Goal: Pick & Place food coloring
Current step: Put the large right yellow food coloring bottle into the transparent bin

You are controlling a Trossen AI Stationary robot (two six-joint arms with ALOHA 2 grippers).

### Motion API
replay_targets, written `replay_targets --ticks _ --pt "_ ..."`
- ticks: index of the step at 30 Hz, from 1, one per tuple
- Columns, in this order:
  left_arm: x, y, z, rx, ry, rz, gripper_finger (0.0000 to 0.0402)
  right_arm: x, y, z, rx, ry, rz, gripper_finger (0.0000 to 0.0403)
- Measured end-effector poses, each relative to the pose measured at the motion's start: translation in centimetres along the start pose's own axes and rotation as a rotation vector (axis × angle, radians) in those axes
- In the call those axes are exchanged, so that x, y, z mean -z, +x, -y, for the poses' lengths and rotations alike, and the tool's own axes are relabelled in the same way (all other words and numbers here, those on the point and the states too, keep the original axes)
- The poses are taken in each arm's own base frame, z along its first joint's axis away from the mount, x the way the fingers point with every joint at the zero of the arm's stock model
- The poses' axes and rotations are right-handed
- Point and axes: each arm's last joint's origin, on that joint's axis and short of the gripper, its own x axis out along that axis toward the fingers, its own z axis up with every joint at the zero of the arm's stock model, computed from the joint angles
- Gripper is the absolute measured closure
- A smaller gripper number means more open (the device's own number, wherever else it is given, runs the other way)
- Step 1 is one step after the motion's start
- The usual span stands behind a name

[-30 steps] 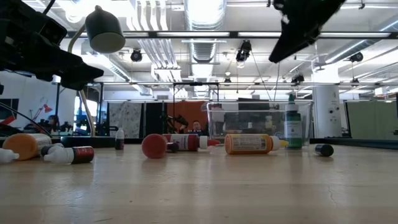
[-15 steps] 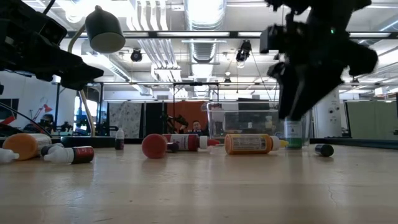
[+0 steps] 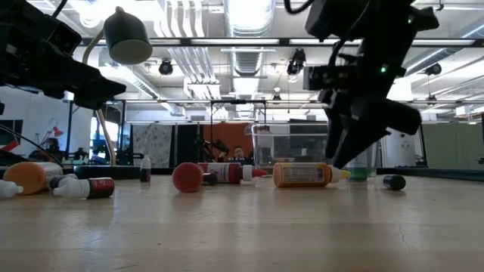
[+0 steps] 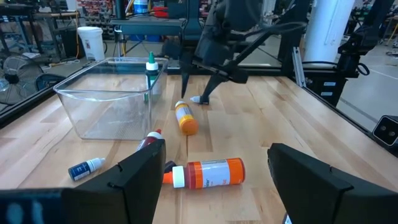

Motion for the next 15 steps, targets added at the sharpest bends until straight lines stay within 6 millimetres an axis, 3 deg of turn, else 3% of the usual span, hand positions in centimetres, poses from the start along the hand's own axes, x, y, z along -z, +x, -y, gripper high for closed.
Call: replay_targets --ticks 7,15 --pt "0.0 0.0 0.0 0.0 0.0 -0.001 0.0145 0.1 1.5 0.4 0.009 0.08 -0.023 0.0209" --pt "0.0 0.0 0.0 0.0 0.0 -0.001 0.0145 0.0 1.4 -0.1 -0.068 0.023 -0.027 0.0209"
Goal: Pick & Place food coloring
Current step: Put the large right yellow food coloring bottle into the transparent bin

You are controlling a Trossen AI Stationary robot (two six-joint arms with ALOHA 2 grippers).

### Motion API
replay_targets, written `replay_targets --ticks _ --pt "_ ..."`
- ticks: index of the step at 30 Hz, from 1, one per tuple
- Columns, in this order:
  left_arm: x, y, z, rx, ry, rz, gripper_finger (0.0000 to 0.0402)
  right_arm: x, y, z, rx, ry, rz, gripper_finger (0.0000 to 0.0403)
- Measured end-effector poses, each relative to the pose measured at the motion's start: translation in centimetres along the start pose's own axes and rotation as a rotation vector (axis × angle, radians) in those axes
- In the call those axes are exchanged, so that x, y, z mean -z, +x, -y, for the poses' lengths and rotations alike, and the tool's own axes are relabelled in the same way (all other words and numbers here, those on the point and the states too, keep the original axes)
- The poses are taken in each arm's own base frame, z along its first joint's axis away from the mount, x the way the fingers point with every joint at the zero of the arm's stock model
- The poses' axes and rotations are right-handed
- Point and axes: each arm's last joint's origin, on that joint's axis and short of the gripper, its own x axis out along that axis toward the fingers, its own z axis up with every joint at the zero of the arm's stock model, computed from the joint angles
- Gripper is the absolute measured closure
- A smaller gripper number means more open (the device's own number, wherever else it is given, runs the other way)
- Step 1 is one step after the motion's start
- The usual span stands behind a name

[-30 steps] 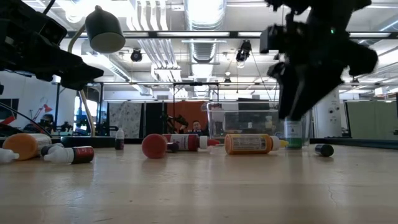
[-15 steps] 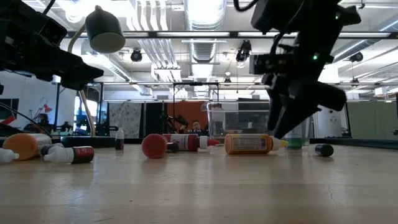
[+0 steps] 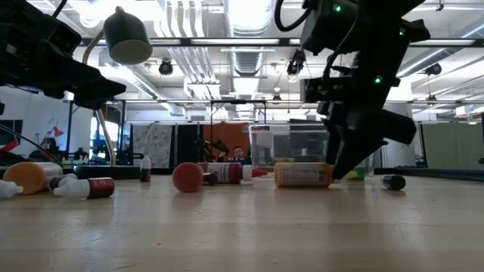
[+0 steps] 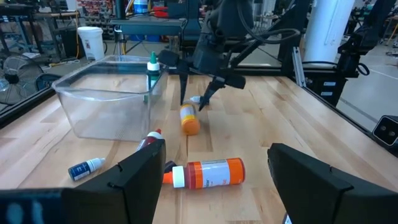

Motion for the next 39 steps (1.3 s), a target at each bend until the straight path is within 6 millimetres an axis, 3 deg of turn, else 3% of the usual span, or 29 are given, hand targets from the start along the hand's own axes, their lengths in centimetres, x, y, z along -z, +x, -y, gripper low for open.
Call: replay_targets --ticks 7,20,28,39 --pt "0.0 0.0 0.0 0.0 0.0 0.0 0.0145 0.2 0.0 -0.5 -0.083 -0.005 -0.024 0.0214" --pt "0.0 0.0 0.0 0.0 0.0 0.0 0.0145 0.0 -2.1 -0.1 -0.008 0.006 0.019 0.0218" --pt "0.0 0.0 0.0 0.0 0.0 0.0 0.0145 0.4 -2.9 -2.0 -0.017 -0.041 0.047 0.0218" --pt "0.0 0.0 0.0 0.0 0.0 0.0 0.0145 0.6 -2.3 -1.5 0.087 0.086 0.088 0.0218"
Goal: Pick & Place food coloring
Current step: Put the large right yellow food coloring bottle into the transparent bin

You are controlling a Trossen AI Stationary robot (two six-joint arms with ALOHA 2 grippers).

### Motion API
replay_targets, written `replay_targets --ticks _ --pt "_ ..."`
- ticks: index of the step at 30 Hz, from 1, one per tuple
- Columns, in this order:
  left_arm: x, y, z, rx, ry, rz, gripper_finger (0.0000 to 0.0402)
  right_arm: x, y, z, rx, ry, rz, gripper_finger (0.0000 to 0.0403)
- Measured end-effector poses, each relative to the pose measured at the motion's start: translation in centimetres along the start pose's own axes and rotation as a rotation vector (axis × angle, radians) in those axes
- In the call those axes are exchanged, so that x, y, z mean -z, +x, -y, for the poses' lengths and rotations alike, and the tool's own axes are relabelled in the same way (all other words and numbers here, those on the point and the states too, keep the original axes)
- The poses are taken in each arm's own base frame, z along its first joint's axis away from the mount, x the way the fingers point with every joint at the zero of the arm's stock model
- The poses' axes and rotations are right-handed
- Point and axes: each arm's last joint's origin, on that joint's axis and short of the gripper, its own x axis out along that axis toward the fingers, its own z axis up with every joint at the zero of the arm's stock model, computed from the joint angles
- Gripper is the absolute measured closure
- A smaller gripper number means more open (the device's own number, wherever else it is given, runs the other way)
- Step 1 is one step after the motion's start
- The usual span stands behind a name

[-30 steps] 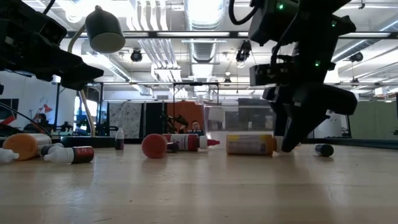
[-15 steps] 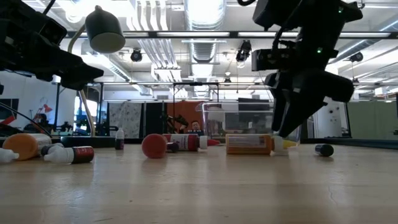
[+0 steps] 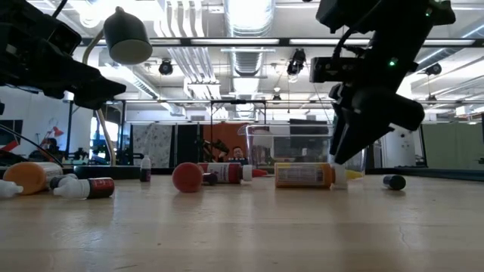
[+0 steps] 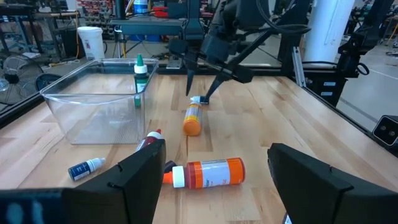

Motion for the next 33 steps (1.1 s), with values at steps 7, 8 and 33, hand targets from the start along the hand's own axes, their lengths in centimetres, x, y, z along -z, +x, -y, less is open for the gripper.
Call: replay_targets --ticks 7,8,33 --pt "0.0 0.0 0.0 0.0 0.0 0.0 0.0145 0.5 1.5 -1.0 -0.004 -0.021 -0.013 0.022" --pt "0.0 0.0 0.0 0.0 0.0 0.0 0.0145 0.6 1.9 -1.1 0.0 -0.025 -0.022 0.0219" --pt "0.0 0.0 0.0 0.0 0.0 0.0 0.0145 -0.7 0.4 -0.6 -0.09 0.12 -0.065 0.0298"
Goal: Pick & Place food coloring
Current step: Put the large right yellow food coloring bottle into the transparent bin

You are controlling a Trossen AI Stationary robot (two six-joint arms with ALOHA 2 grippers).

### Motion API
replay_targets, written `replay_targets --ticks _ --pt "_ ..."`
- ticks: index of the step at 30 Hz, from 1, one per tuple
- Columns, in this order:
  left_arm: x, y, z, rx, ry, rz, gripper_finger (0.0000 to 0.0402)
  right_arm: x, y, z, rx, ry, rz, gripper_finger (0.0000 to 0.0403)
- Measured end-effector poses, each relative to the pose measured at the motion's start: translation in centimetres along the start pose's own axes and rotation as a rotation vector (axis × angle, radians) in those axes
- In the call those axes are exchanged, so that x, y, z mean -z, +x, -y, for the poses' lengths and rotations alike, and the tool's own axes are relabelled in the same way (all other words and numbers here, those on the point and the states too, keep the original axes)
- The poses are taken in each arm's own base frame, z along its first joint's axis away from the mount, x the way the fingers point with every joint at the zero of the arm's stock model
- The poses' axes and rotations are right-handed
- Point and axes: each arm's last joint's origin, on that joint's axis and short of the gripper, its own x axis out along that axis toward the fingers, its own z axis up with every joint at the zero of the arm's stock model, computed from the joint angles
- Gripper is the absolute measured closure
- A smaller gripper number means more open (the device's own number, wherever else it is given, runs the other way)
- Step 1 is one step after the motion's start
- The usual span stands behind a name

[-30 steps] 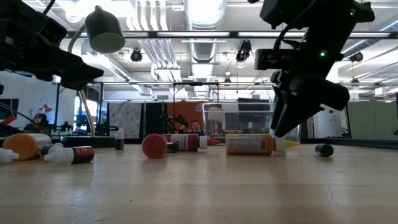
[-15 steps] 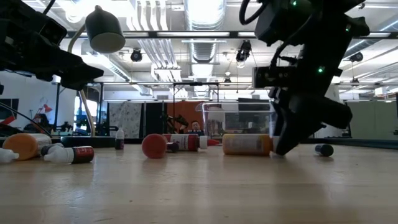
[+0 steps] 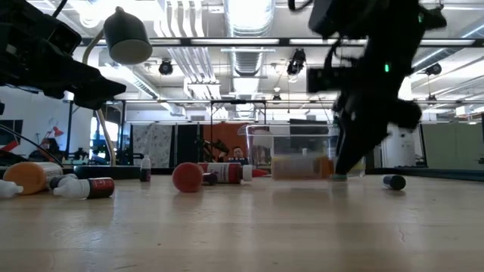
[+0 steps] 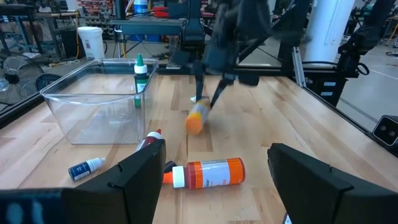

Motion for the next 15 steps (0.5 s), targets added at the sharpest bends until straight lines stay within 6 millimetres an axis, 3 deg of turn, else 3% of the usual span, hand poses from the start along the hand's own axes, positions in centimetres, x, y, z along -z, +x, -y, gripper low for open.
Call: replay_targets --ticks 5,7,9,15 --pt "0.0 0.0 0.0 0.0 0.0 0.0 0.0145 -1.6 -4.6 1.3 -0.007 -0.056 -0.007 0.0296" --pt "0.0 0.0 0.0 0.0 0.0 0.0 0.0145 -2.3 -5.8 2.1 -0.163 -0.023 -0.056 0.0295" --pt "0.0 0.0 0.0 0.0 0.0 0.0 0.0145 -2.8 -6.1 3.2 -0.352 0.1 -0.211 0.0295" --pt "0.0 0.0 0.0 0.0 0.0 0.0 0.0145 -1.4 -5.9 5.6 -0.391 0.275 -0.772 0.0295"
